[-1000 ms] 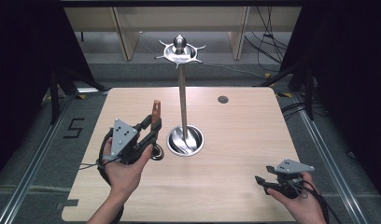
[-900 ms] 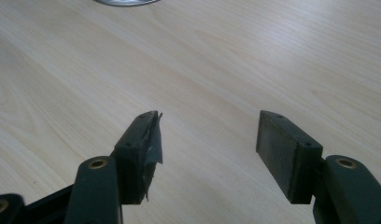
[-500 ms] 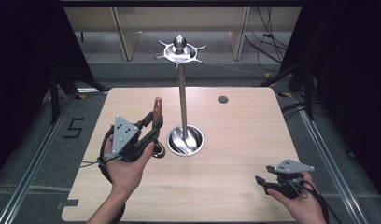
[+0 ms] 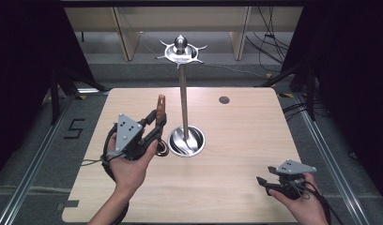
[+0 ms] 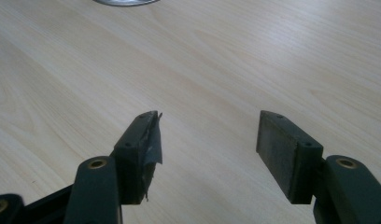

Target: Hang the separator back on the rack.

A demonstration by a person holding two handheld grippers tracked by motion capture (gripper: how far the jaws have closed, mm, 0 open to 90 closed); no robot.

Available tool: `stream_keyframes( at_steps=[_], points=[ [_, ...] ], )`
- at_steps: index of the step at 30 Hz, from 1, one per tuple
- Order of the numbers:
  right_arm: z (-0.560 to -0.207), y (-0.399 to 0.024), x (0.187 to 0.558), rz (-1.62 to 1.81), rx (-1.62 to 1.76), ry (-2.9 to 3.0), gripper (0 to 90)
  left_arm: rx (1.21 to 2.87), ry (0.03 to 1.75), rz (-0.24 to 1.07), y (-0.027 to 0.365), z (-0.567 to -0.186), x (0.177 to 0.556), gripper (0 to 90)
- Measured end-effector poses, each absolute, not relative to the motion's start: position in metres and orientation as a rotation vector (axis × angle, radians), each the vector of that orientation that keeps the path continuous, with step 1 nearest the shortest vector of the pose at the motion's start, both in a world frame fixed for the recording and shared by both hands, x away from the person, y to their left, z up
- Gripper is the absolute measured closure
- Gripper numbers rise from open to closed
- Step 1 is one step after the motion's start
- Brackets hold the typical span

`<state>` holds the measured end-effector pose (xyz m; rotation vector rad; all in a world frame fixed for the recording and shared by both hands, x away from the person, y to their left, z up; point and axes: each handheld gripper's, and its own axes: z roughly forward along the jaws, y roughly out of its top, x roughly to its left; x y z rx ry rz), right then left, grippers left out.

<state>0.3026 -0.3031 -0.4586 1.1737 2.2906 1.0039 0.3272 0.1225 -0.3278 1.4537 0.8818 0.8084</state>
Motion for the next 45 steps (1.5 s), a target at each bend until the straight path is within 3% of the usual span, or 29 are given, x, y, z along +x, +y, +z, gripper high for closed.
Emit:
stream_keyframes(
  at_steps=[45],
  points=[
    [-0.459, -0.304, 0.304, 0.995, 1.157, 2.295, 39.3, 1.413, 0.855, 0.822, 0.108, -0.31, 0.334, 67.2]
  ],
)
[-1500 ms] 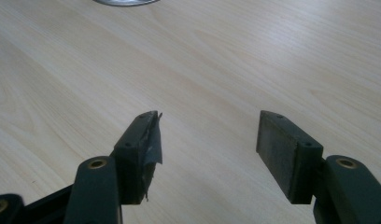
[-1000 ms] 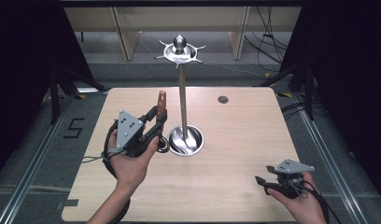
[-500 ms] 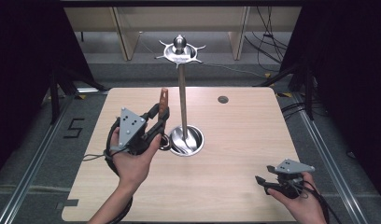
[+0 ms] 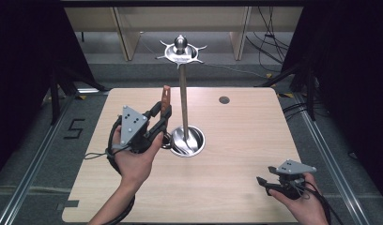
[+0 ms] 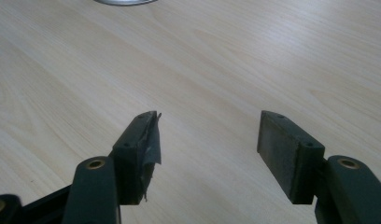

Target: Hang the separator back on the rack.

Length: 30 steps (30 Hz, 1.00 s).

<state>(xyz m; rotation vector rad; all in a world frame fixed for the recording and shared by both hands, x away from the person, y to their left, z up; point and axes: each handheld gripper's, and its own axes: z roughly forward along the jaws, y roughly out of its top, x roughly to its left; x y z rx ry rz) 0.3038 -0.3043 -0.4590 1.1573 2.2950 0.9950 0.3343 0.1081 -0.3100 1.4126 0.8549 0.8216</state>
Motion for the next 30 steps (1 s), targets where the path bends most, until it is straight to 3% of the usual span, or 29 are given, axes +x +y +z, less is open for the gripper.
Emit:
stream_keyframes(
  at_steps=[30],
  points=[
    [-0.461, -0.304, 0.304, 1.0, 1.153, 2.289, 39.1, 1.398, 0.837, 0.824, 0.101, -0.299, 0.34, 67.2]
  ],
)
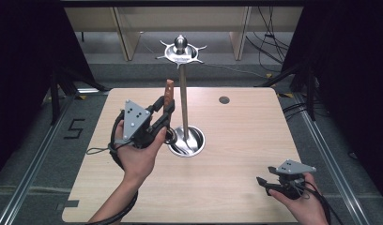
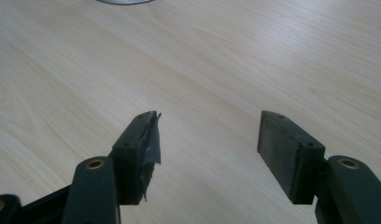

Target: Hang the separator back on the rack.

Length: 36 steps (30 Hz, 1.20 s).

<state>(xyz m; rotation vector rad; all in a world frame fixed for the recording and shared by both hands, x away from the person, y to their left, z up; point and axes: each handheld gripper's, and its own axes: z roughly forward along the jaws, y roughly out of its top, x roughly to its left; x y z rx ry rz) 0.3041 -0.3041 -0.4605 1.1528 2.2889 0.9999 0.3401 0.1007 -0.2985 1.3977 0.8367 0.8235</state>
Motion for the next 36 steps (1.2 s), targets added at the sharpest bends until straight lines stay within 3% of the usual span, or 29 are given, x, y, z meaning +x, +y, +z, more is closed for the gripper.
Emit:
stream_keyframes(
  at_steps=[36],
  points=[
    [-0.461, -0.305, 0.305, 0.991, 1.146, 2.293, 39.1, 1.37, 0.834, 0.836, 0.093, -0.284, 0.351, 67.1]
  ],
)
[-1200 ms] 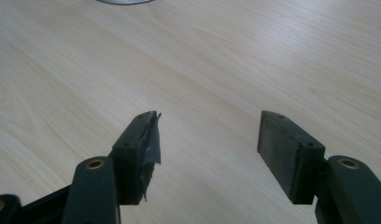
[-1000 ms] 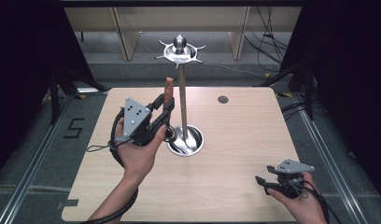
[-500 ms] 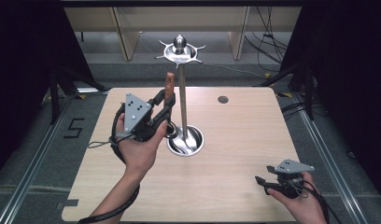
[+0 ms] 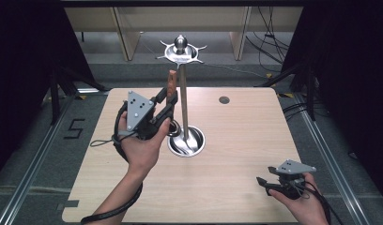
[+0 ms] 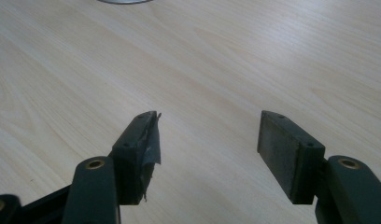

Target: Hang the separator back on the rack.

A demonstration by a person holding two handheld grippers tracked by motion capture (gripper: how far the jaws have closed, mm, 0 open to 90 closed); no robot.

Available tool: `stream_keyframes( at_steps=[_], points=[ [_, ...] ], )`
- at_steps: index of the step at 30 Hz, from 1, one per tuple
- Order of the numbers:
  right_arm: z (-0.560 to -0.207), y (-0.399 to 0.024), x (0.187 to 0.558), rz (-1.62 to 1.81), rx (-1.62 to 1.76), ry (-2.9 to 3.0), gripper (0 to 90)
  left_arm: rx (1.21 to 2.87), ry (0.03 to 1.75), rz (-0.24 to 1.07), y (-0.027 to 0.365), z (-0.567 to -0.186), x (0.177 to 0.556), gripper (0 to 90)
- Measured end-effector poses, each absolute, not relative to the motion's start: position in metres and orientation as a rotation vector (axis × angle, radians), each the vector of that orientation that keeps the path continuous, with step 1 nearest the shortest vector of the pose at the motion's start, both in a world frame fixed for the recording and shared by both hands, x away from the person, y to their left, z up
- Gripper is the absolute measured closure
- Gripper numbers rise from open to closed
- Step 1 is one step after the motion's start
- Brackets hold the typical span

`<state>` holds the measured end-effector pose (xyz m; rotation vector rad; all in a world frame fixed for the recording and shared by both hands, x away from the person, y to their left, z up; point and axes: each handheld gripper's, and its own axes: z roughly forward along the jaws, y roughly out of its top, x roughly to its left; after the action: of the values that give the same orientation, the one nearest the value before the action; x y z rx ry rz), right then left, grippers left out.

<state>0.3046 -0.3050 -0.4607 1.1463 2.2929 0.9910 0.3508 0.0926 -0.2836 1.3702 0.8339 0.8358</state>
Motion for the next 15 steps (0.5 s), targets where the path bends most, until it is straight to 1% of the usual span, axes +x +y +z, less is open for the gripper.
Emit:
stream_keyframes(
  at_steps=[1, 6, 9, 10, 11, 14, 15],
  points=[
    [-0.4605, -0.3049, 0.3046, 0.994, 1.148, 2.291, 39.1, 1.37, 0.819, 0.856, 0.0932, -0.2825, 0.3523, 67.1],
    [-0.4597, -0.3046, 0.3036, 0.988, 1.169, 2.303, 39.1, 1.37, 0.836, 0.845, 0.0904, -0.2806, 0.3528, 67.1],
    [-0.4599, -0.3044, 0.3035, 0.992, 1.171, 2.298, 39.0, 1.37, 0.821, 0.876, 0.0899, -0.2794, 0.3538, 67.1],
    [-0.4601, -0.3045, 0.3036, 0.992, 1.169, 2.296, 39.1, 1.366, 0.835, 0.859, 0.0886, -0.2795, 0.3532, 67.1],
    [-0.4601, -0.3045, 0.3036, 0.992, 1.169, 2.296, 39.0, 1.369, 0.824, 0.879, 0.0891, -0.2786, 0.3546, 67.1],
    [-0.4601, -0.3044, 0.3036, 0.991, 1.169, 2.298, 39.0, 1.367, 0.844, 0.865, 0.0876, -0.2785, 0.3553, 67.1],
    [-0.4601, -0.3044, 0.3036, 0.991, 1.169, 2.298, 39.0, 1.368, 0.835, 0.885, 0.0882, -0.2781, 0.3565, 67.1]
  ],
)
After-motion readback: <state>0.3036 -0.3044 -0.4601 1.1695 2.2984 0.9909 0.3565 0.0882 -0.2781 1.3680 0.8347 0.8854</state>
